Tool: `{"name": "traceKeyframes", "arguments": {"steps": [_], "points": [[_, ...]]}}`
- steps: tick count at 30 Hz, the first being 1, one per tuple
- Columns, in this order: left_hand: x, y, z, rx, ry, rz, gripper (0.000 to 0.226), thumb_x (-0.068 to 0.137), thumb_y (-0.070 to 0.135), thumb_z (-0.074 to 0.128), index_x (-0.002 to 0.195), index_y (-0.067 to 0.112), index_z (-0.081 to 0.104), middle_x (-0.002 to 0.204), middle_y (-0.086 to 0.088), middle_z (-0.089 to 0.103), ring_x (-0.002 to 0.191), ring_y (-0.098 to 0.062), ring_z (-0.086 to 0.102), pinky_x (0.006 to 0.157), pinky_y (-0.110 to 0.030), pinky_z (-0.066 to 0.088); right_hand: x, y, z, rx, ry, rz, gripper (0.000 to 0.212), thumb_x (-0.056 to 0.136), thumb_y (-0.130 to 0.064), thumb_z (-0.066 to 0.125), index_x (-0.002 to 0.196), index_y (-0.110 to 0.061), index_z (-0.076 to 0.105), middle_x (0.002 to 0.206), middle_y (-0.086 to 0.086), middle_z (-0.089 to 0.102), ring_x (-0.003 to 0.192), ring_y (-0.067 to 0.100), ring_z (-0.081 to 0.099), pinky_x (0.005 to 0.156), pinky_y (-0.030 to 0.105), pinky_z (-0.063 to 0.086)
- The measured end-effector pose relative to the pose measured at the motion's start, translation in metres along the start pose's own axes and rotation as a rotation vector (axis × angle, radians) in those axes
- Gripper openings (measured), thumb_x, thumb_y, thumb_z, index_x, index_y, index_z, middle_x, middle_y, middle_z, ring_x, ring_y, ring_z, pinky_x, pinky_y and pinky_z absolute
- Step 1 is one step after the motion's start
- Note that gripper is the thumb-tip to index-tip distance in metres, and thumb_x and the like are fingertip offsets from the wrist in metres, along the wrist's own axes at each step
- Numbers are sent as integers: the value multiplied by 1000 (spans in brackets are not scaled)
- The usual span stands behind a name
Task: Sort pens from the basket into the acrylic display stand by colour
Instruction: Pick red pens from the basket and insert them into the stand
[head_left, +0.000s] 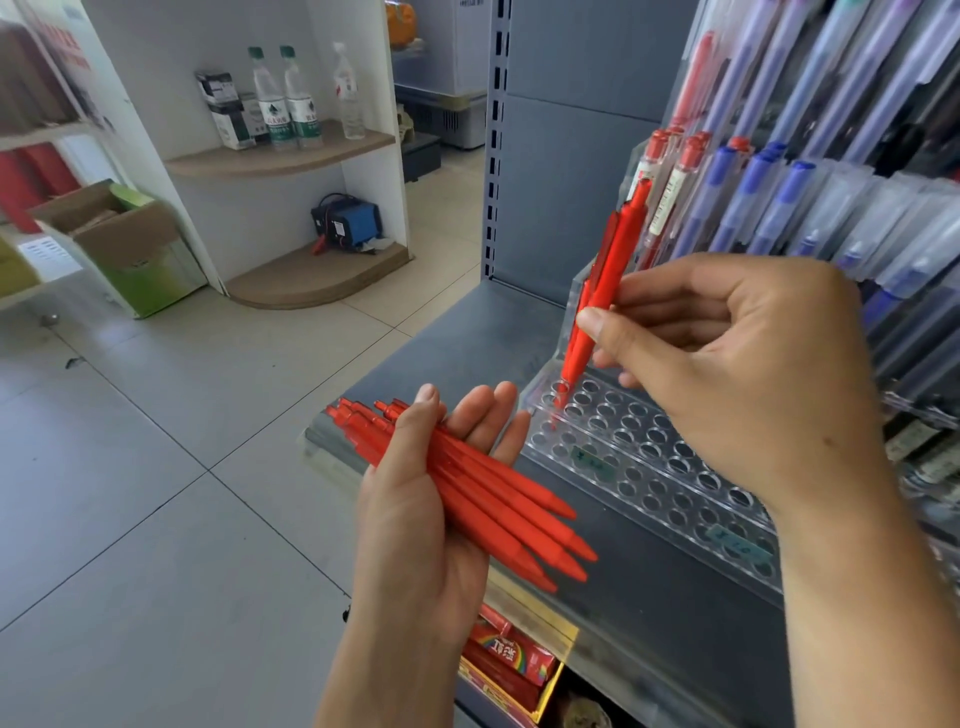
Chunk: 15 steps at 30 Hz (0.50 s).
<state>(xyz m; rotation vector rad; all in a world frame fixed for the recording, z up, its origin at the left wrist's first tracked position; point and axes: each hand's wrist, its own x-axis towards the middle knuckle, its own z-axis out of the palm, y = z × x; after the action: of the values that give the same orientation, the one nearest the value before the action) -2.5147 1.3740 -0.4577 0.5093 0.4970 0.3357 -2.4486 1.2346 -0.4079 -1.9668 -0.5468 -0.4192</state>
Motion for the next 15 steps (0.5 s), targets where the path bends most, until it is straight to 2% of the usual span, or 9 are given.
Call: {"name": "traceKeyframes", "arguments": {"steps": [6,9,11,15], "points": [[0,-1,-1,16,-17,9,12,96,17,62,92,7,57,86,-21,75,90,-37,76,80,-49,61,-1,5,9,-49,-146,132,5,85,-17,81,88,-19,78,67,-10,75,58,1,71,54,12,54],[-1,-1,-1,2,-25,3,12,95,16,63,94,6,56,88,-22,75,91,-39,75,81,-50,61,-2,7,13,-195,-163,144,7,83,-26,82,90,-23,80,67,-14,73,59,-4,69,64,20,60],[-1,-2,-2,4,-39,1,12,96,16,62,93,6,55,88,-22,75,92,-40,75,81,-49,61,-3,5,13,-270,-151,152,9,82,-33,82,89,-27,81,66,-17,71,59,-5,67,65,22,60],[-2,-2,-1,14,-46,-2,8,97,10,58,91,5,55,92,-26,75,92,-40,75,76,-46,63,-5,2,17,-441,-139,128,18,84,-40,79,71,-28,77,61,-14,69,61,5,67,67,33,61]]}}
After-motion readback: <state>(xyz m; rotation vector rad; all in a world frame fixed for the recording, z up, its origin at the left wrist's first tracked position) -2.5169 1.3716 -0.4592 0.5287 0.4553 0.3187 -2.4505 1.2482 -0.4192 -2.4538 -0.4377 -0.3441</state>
